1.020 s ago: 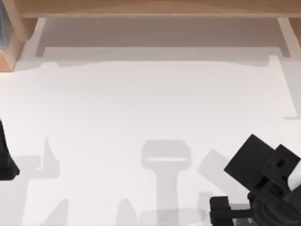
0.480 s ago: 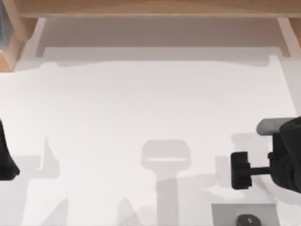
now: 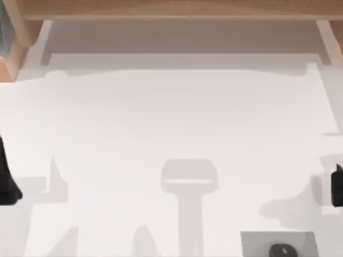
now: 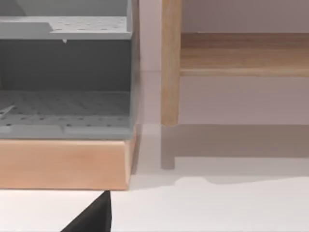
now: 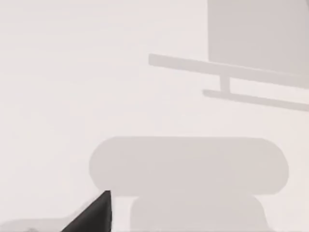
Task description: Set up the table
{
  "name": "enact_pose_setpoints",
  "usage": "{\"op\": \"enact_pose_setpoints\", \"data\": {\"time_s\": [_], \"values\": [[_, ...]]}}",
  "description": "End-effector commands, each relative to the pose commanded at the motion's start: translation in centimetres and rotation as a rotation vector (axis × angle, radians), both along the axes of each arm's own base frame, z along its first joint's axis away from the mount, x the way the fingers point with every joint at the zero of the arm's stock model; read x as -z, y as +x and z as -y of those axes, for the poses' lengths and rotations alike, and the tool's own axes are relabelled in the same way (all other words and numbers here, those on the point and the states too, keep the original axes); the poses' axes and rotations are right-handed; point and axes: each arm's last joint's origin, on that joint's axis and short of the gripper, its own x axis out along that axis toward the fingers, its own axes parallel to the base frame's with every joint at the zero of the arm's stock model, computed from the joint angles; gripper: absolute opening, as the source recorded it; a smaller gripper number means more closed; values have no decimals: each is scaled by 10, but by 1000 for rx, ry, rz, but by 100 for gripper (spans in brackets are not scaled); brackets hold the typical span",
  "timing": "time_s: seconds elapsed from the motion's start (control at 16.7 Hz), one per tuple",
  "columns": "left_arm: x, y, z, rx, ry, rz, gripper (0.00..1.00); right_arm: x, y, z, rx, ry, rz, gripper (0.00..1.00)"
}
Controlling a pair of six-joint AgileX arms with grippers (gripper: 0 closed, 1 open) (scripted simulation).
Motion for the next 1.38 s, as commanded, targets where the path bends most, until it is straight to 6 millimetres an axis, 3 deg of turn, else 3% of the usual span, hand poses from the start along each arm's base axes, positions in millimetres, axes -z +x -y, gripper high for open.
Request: {"op": "enact_pose_setpoints", "data": {"time_s": [0.48,1.02,1.38], "values": [[0,0,0,0,0,0,100,2,-16,59,-79,-527,183,100],[0,0,0,0,0,0,100,-9,19,117,-232,-1178,322,100],[0,0,0,0,0,0,100,-8,37,147,-253,-1397,320,100]]}}
